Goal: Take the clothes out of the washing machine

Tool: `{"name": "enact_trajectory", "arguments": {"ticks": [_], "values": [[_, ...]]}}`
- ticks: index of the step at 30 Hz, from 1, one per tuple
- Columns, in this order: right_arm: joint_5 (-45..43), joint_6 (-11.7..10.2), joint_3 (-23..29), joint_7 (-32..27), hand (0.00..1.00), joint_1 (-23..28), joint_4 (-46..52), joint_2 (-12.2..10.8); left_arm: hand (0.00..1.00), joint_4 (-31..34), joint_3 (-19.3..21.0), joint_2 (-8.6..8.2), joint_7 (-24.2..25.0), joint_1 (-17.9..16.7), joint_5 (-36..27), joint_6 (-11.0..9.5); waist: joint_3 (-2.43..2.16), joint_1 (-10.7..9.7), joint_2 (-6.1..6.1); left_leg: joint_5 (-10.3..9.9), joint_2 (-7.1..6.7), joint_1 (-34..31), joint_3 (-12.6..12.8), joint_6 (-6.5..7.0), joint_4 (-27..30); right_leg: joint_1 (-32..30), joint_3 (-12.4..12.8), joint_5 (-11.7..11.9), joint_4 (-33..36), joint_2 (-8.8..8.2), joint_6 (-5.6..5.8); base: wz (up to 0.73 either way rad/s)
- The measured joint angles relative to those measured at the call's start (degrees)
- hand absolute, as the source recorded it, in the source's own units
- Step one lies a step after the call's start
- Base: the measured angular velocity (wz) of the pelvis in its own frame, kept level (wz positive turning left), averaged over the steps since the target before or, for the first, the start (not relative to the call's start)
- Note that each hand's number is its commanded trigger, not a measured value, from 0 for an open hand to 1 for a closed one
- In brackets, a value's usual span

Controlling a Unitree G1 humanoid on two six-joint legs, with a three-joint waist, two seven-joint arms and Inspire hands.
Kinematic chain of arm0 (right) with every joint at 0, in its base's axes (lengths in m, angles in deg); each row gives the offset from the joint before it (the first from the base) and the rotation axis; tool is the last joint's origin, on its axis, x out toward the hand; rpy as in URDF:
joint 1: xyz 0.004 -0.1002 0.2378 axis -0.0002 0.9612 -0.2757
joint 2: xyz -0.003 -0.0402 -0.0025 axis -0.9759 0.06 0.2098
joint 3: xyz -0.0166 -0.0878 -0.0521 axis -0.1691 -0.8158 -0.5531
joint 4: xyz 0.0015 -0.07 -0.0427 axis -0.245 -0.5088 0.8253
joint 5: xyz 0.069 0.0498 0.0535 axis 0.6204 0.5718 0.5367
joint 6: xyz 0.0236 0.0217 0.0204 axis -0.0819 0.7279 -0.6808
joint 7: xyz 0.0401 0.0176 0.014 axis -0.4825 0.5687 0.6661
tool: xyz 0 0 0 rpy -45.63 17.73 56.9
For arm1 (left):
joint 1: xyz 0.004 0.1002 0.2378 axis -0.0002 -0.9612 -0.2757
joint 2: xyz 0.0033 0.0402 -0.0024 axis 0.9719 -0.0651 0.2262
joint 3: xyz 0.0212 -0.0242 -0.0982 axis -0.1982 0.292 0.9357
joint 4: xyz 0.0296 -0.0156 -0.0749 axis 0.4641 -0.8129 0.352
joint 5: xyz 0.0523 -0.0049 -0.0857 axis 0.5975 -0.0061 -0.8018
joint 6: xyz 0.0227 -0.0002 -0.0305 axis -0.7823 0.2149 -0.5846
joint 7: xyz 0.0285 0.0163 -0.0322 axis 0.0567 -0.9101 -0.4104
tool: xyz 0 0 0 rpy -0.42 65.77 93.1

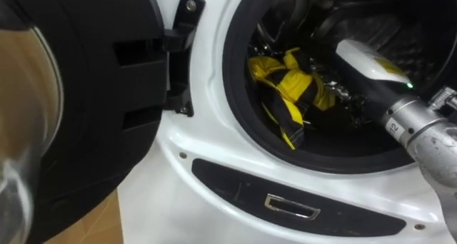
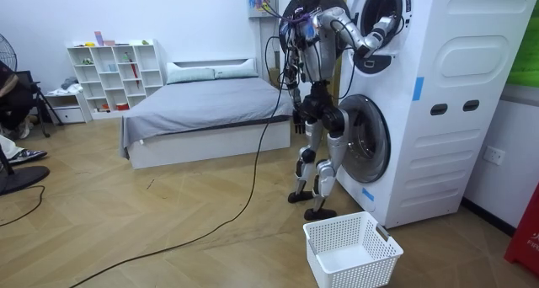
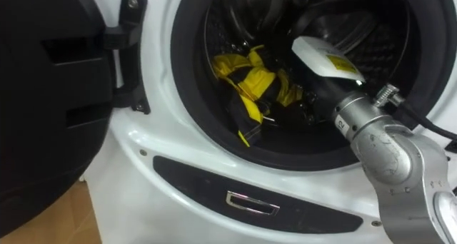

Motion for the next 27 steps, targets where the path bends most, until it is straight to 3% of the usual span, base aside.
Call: {"name": "enact_trajectory", "arguments": {"ticks": [1,2,3,8,16,27], "values": [[0.02,0.00,0.00,0.35,0.00,-0.08,-0.43,0.24,0.00,0.16,-0.03,0.10,0.00,0.04,0.55,0.00,-0.05,0.00,-0.07,0.10,-0.08,-0.06,-0.25,-0.02,0.01,0.01,-0.27,0.00,0.03,-0.09,0.00,0.10],[0.19,-0.01,-0.02,0.48,0.68,-0.09,-0.79,0.40,0.00,0.30,-0.08,0.25,0.00,0.01,0.70,0.02,-0.11,0.00,-0.16,0.20,-0.16,-0.09,-0.55,-0.03,0.02,0.01,-0.42,0.00,0.08,-0.14,0.00,0.09],[0.36,-0.01,-0.14,0.48,1.00,-0.08,-1.02,0.47,0.00,0.35,-0.16,0.34,0.00,-0.01,0.69,0.03,-0.13,0.05,-0.19,0.22,-0.17,-0.09,-0.63,-0.04,0.03,0.02,-0.46,0.00,0.09,-0.15,0.00,0.07],[0.96,0.22,0.20,1.93,1.00,-0.23,-3.15,0.61,0.00,0.44,-1.17,1.69,1.14,-0.06,0.76,0.23,-0.10,0.74,-0.91,0.20,-0.16,-0.37,-0.84,-0.04,0.77,0.13,-1.38,-0.01,0.19,-0.34,-0.03,0.01],[1.43,1.84,0.51,2.38,1.00,-1.74,-6.74,0.66,0.00,0.66,-1.85,2.06,2.22,-0.03,0.77,0.72,-0.07,1.64,-1.02,-0.06,-0.28,-0.76,-1.26,-0.24,1.90,-0.04,-1.47,-0.02,1.04,-0.48,-0.05,0.03],[1.43,1.85,0.40,2.40,1.00,-1.63,-6.86,0.90,0.00,1.78,-2.23,2.16,2.31,-0.08,0.78,1.15,-0.13,1.47,-1.00,0.12,-0.35,-0.83,-1.50,-0.02,2.10,0.17,-1.47,0.05,1.04,-0.42,-0.02,0.00]]}}
